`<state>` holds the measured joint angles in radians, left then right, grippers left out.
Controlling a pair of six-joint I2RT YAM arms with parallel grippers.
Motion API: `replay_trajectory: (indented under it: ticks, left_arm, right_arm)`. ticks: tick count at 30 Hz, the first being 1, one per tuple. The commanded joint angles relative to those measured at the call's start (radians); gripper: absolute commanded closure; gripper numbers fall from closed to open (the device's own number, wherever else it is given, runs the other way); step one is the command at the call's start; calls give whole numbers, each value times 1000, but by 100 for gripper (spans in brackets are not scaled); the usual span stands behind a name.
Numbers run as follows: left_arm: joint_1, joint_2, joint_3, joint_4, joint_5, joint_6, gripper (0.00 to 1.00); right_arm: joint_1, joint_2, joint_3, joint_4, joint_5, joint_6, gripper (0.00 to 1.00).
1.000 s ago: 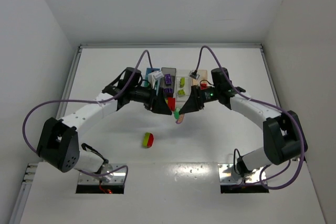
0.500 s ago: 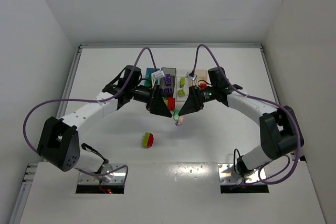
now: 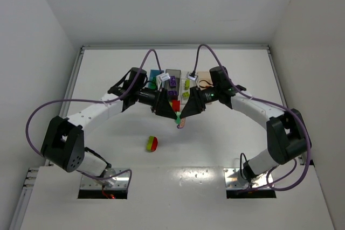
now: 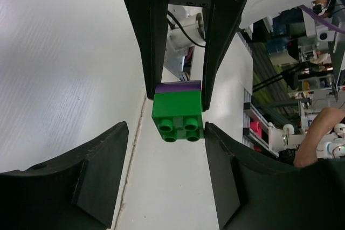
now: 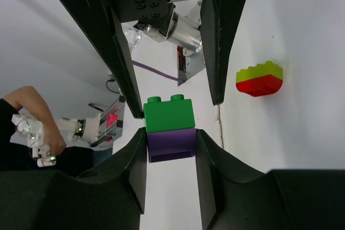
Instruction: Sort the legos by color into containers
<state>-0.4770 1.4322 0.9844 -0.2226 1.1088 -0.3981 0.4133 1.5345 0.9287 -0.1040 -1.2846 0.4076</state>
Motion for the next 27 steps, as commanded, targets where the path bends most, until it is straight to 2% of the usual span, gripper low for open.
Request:
replay_trajectory:
  ticks: [1, 5, 8, 11, 12, 13, 14, 15, 16, 17, 18, 22, 27]
  left_arm:
    - [-17, -1, 31, 34, 10, -2, 36]
    - [-17, 8, 31, 34, 10, -2, 38]
    - [-17, 8, 31, 43, 20, -2, 45]
    - [-26, 8, 31, 52, 31, -2, 62]
    - [-26, 8, 31, 52, 31, -2, 71]
    - [-26, 8, 31, 52, 31, -2, 74]
    - [-26, 8, 31, 52, 31, -2, 76]
    - [-26, 8, 31, 52, 31, -2, 79]
    - [-26, 8, 31, 52, 31, -2, 83]
    - [-26, 8, 31, 52, 31, 7, 83]
    - [-26, -2, 31, 61, 20, 7, 84]
    - [-26, -3, 31, 62, 20, 7, 86]
    - [-26, -3, 40, 71, 20, -2, 86]
  right_arm:
    - [18, 1, 53, 72, -18, 5, 98]
    - [18, 1, 62, 72, -9, 5, 98]
    - [18, 10, 62, 72, -9, 5, 98]
    - [18, 10, 62, 81, 2, 14, 98]
    - [18, 10, 62, 81, 2, 14, 98]
    - [18, 10, 62, 81, 2, 14, 98]
    - [18, 10, 62, 81, 2, 14, 96]
    - [18, 10, 62, 81, 2, 14, 87]
    - [18, 10, 62, 81, 2, 14, 83]
    - [27, 10, 62, 70, 2, 14, 79]
    - [27, 10, 62, 70, 2, 14, 70]
    - [27, -1, 44, 70, -7, 14, 61]
    - [27, -1, 35, 52, -16, 14, 59]
